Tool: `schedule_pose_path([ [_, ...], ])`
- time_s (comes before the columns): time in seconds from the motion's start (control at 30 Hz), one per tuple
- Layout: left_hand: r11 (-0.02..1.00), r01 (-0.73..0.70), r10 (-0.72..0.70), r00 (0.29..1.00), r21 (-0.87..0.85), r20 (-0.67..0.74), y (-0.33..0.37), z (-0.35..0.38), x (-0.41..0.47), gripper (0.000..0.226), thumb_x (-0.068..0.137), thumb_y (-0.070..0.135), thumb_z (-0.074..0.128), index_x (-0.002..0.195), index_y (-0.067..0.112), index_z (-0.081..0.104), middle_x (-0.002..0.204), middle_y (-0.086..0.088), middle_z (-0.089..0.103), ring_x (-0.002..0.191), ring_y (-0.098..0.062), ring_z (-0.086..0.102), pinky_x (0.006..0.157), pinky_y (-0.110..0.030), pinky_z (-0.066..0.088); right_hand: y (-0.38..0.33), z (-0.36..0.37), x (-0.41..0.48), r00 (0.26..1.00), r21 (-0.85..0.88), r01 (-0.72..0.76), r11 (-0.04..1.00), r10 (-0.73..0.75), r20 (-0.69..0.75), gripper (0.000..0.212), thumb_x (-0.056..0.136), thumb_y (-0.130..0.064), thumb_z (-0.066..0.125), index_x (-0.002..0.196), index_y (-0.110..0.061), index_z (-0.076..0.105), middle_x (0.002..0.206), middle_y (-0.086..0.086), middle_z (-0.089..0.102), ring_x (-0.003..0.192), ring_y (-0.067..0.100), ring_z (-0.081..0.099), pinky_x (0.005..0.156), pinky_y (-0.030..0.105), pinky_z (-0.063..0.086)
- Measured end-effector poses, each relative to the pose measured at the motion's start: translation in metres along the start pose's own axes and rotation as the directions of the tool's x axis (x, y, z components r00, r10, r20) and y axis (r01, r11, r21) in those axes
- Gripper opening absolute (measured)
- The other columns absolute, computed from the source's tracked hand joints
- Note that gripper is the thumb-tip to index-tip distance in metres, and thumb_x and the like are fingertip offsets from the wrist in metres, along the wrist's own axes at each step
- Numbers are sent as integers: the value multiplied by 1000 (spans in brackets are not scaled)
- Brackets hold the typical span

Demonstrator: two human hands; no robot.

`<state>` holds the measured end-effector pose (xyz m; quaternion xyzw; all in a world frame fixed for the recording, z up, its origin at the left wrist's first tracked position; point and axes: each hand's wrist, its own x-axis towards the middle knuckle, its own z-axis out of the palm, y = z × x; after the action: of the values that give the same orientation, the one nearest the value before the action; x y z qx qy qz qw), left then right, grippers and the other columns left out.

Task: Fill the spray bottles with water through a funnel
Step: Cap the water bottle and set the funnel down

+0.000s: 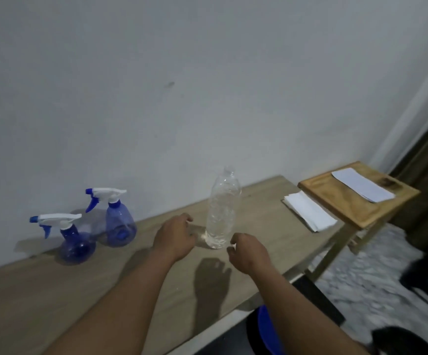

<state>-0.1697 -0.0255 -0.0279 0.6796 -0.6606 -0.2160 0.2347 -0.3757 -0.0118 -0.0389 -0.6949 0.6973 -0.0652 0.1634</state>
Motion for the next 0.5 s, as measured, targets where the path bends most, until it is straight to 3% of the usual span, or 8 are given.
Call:
schedule_pose_path([
  [0.2,996,45,-40,997,-74,58,38,32,30,83,78,46,74,148,23,37,138,-4,54,124,-21,54,100,-33,45,48,6,44,998,20,-31,999,30,49,37,97,-32,53,129,-13,56,130,12,59,122,31,57,97,38,48],
  [0.4,987,89,-88,996,-132,17,49,60,44,96,65,69,73,145,31,36,136,4,55,114,-17,58,94,-36,50,69,32,89,986,62,27,998,-36,162,46,93,-24,59,137,-10,51,135,15,53,129,32,52,103,38,45],
  [0.5,982,112,-116,993,-153,-20,49,70,47,94,63,72,72,142,33,38,133,7,57,110,-14,60,93,-40,52,75,46,103,976,85,72,994,-88,200,45,90,-19,58,135,-17,55,126,14,53,122,34,55,100,39,47],
])
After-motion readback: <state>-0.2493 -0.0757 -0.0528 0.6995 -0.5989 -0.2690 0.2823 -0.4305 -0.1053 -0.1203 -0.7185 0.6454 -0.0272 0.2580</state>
